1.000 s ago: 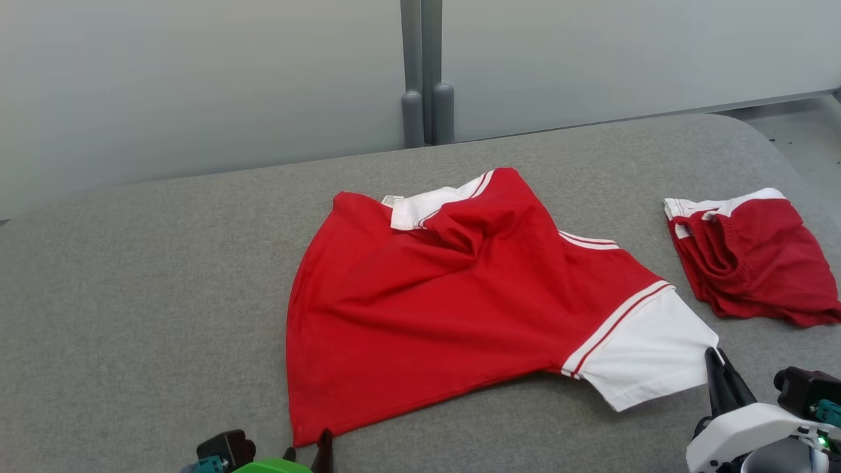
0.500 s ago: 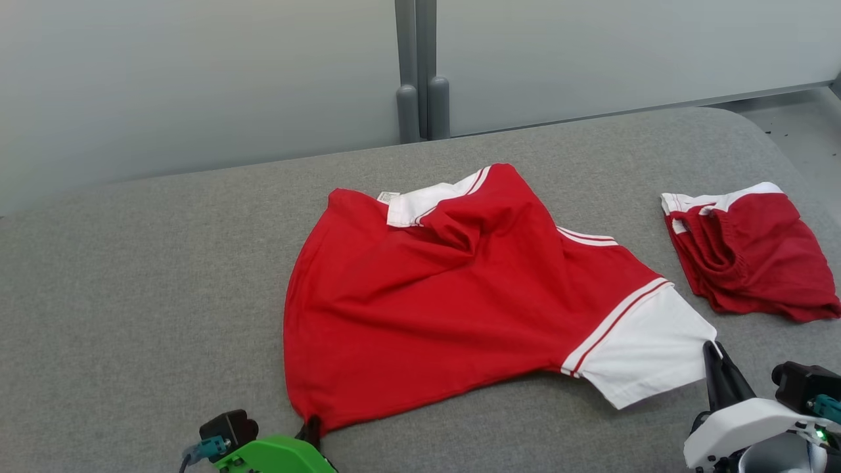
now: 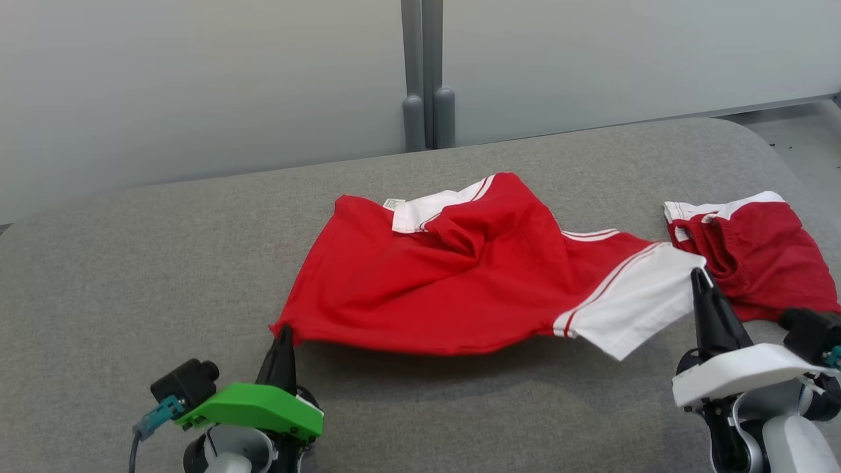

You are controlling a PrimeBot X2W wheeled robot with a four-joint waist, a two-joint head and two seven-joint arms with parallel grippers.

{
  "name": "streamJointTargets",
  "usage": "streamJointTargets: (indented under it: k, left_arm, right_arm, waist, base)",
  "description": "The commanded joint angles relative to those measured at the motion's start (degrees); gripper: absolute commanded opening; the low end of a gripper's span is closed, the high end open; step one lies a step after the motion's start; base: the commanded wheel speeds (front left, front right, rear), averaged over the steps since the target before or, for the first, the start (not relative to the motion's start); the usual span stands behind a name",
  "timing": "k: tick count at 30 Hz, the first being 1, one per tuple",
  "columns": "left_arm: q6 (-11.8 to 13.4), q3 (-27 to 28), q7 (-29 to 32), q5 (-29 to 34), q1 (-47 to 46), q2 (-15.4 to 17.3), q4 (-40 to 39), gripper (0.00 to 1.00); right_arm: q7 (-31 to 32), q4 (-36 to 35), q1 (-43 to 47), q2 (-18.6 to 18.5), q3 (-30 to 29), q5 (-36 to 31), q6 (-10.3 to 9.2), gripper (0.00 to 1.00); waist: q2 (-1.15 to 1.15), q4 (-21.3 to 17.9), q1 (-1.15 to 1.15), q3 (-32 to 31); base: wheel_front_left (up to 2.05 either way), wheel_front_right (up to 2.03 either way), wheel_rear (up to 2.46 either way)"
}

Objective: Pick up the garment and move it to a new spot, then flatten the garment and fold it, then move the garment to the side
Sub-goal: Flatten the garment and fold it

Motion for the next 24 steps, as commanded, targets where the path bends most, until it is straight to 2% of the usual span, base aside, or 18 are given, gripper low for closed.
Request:
streamJointTargets:
  k: [1, 11, 24]
  left_arm:
    - [-0.24, 0.36, -0.34, -0.5, -0.85, 0.53, -0.96, 0.0]
    - [2.94, 1.73, 0.09, 1.69, -0.68, 3.6, -19.94, 0.0]
    - [8.29, 3.83, 7.1, 7.15, -8.77, 11.78, -40.2, 0.0]
  right_arm:
    - [0.11, -0.92, -0.73, -0.23, 0.08, 0.63, 0.0, 0.0]
    - [1.8, -16.06, -3.08, -0.21, -0.49, 6.0, 0.01, 0.0]
    - [7.52, -33.26, -8.6, -0.2, -3.17, 7.92, 0.01, 0.0]
  waist:
    - [0.25, 0.15, 0.0, -0.33]
    - [0.25, 0.24, 0.0, -2.12]
    - [0.25, -0.39, 0.0, -2.11]
  base:
    - [0.0, 0.0, 0.0]
    - [0.0, 0.0, 0.0]
    - [0.0, 0.0, 0.0]
